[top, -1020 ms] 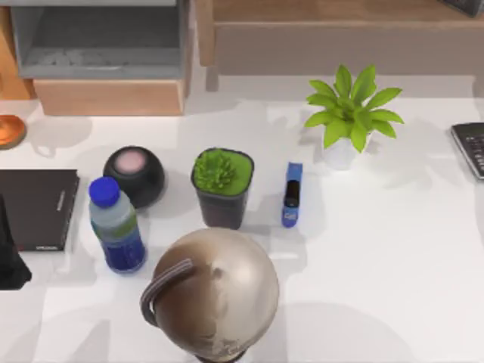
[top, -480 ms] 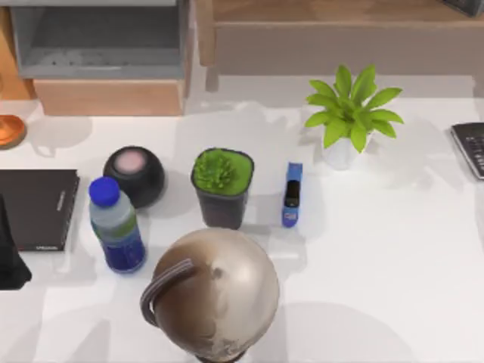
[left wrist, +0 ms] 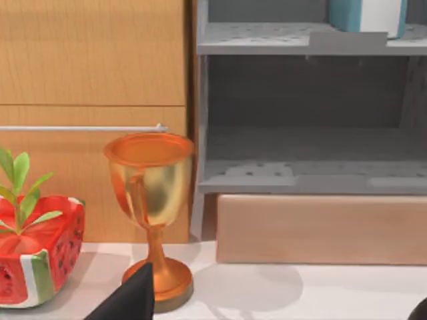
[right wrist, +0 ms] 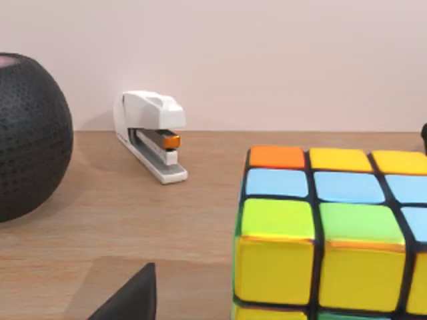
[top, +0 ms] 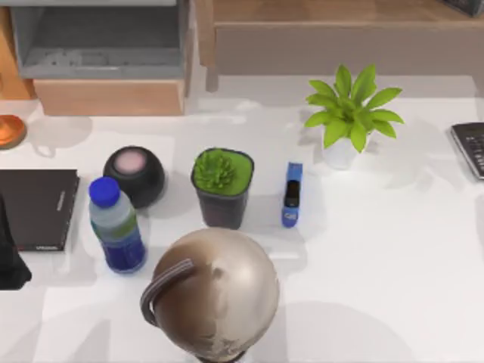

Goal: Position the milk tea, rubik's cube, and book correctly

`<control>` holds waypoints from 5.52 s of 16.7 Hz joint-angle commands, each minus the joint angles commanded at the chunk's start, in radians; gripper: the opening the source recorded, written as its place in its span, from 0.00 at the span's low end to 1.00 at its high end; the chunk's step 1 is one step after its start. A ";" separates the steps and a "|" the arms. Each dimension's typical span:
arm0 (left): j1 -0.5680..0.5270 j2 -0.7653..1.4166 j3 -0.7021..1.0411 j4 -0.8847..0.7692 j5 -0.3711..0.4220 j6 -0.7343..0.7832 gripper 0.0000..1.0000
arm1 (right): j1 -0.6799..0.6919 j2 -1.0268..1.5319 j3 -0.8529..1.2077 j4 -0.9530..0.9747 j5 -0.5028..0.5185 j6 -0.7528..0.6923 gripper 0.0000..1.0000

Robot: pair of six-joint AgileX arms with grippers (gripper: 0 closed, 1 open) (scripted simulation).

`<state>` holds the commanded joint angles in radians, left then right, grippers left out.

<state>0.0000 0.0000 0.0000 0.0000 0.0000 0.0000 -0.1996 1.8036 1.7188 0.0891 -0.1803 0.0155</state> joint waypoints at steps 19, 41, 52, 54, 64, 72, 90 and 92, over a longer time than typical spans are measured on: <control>0.000 0.000 0.000 0.000 0.000 0.000 1.00 | 0.136 -1.266 -1.211 -0.075 0.125 -0.015 1.00; -0.056 0.297 0.257 0.141 -0.038 -0.009 1.00 | 0.200 -1.804 -1.719 -0.089 0.180 -0.015 1.00; -0.197 1.442 0.979 0.500 -0.174 -0.015 1.00 | 0.200 -1.804 -1.719 -0.089 0.180 -0.015 1.00; -0.219 1.620 1.085 0.552 -0.193 -0.014 1.00 | 0.200 -1.804 -1.719 -0.089 0.180 -0.015 1.00; -0.264 1.918 1.274 0.643 -0.225 -0.012 1.00 | 0.200 -1.804 -1.719 -0.089 0.180 -0.015 1.00; -0.253 1.982 1.363 0.617 -0.214 -0.012 1.00 | 0.200 -1.804 -1.719 -0.089 0.180 -0.015 1.00; -0.249 2.021 1.421 0.599 -0.209 -0.013 0.17 | 0.200 -1.804 -1.719 -0.089 0.180 -0.015 1.00; -0.249 2.021 1.421 0.599 -0.209 -0.013 0.02 | 0.200 -1.804 -1.719 -0.089 0.180 -0.015 1.00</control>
<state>-0.2486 2.0213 1.4208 0.5986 -0.2087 -0.0125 0.0000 0.0000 0.0000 0.0000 0.0000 0.0000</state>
